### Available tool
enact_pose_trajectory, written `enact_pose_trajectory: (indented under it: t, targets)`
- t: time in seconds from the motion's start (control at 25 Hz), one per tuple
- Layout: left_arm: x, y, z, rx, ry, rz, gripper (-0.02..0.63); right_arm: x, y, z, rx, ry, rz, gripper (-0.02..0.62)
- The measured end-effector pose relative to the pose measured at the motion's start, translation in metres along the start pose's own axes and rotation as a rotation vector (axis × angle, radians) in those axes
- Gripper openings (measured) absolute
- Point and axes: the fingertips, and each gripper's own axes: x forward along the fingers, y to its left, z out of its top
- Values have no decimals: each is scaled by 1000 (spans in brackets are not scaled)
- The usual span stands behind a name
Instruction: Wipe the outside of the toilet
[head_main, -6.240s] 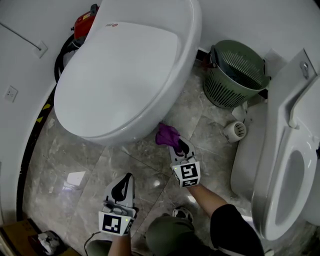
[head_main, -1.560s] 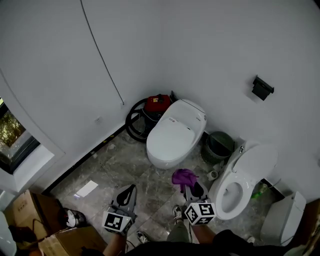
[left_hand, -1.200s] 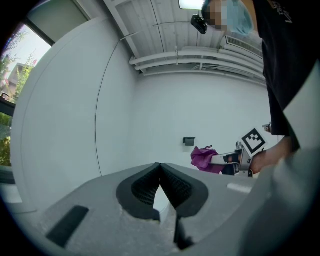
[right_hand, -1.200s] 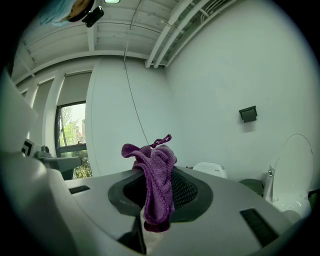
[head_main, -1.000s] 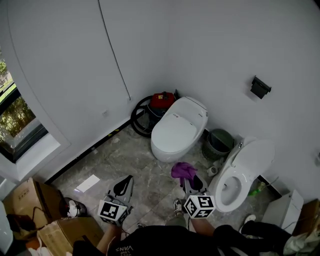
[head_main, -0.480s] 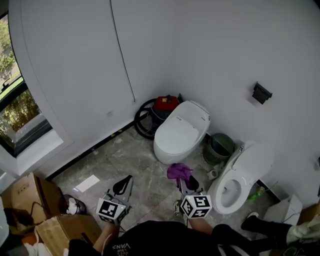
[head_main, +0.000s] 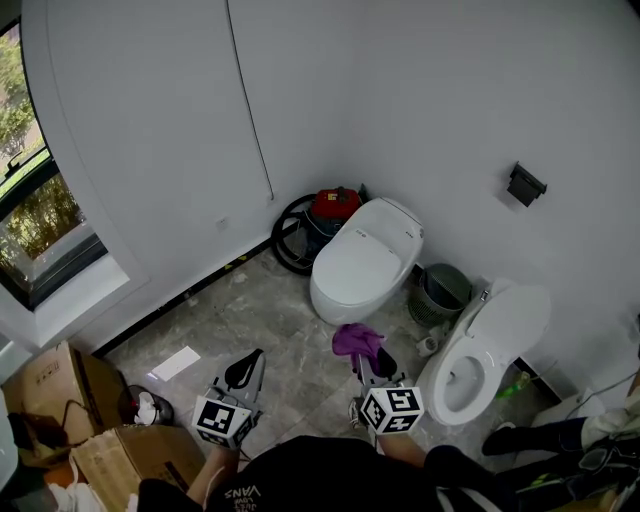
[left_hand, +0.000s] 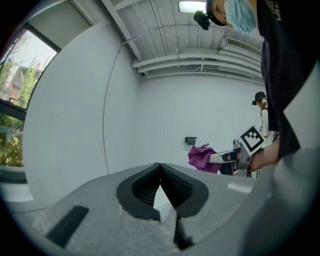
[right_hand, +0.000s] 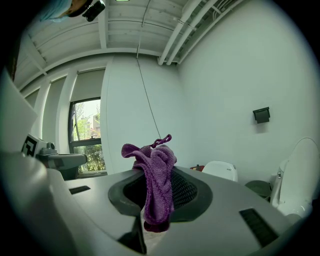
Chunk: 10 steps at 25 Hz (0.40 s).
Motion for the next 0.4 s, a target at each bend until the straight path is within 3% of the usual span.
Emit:
enact_pose_trajectory:
  t: [0.4]
  targets:
    - [-6, -1, -7, 1, 5, 13, 3, -2, 3, -4, 3, 2, 12, 87]
